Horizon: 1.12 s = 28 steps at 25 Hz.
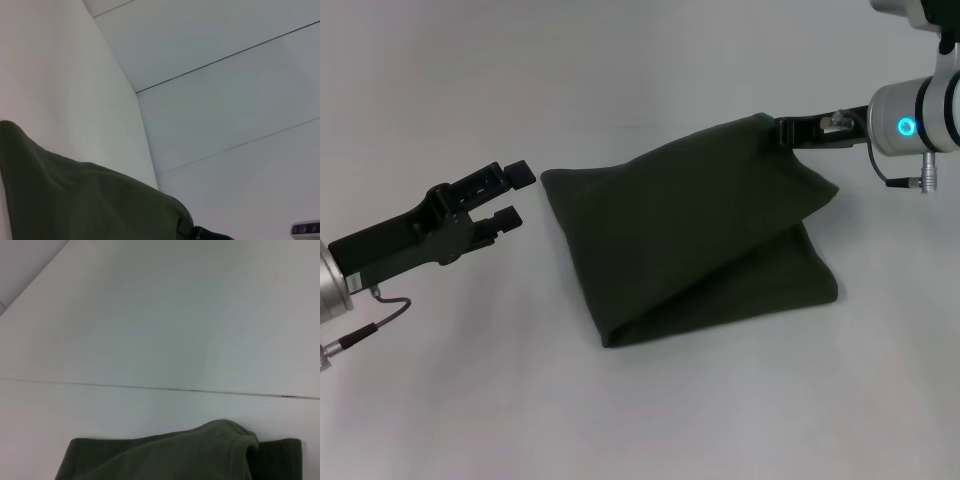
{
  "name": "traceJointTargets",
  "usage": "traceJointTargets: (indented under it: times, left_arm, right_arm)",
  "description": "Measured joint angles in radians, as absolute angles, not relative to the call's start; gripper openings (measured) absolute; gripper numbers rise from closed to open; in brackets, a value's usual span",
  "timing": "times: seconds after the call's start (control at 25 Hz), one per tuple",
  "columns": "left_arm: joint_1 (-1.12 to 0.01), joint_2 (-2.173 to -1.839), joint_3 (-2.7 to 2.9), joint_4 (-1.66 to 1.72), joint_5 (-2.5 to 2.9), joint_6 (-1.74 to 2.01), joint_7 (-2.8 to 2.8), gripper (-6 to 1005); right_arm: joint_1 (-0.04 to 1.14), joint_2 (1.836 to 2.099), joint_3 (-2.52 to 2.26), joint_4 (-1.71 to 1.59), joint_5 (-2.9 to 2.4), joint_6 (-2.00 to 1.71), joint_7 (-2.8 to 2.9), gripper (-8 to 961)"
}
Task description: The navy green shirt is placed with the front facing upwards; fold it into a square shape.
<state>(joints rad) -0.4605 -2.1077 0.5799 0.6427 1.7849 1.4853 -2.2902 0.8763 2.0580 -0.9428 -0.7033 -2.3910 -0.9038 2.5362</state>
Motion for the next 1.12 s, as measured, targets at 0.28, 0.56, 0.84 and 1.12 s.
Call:
traceJointTargets:
  times: [0.28,0.56,0.84,1.12]
  left_arm:
    - [-0.462,-2.109,0.58,0.643,1.78,1.485,-2.29,934]
    - [-0.461,-2.109,0.58,0.643,1.778,1.485,-2.291,934]
    - [-0.462,-2.109,0.58,0.643,1.776,1.485,-2.29,934]
    - [-0.46,-2.109,0.58,0.643,1.776,1.485,-2.29,934]
  right_arm:
    - [0.88,2.056,-0.944,-0.71,-2.391,-0.901,2.533,81]
    - [0.886,2.061,-0.954,-0.672,-2.427,-0.88,2.544,81]
    - [0.887,2.056,-0.95,-0.61,-2.428,-0.889,2.559,80]
    - [0.888,2.057,-0.946,-0.609,-2.401,-0.973,2.604,80]
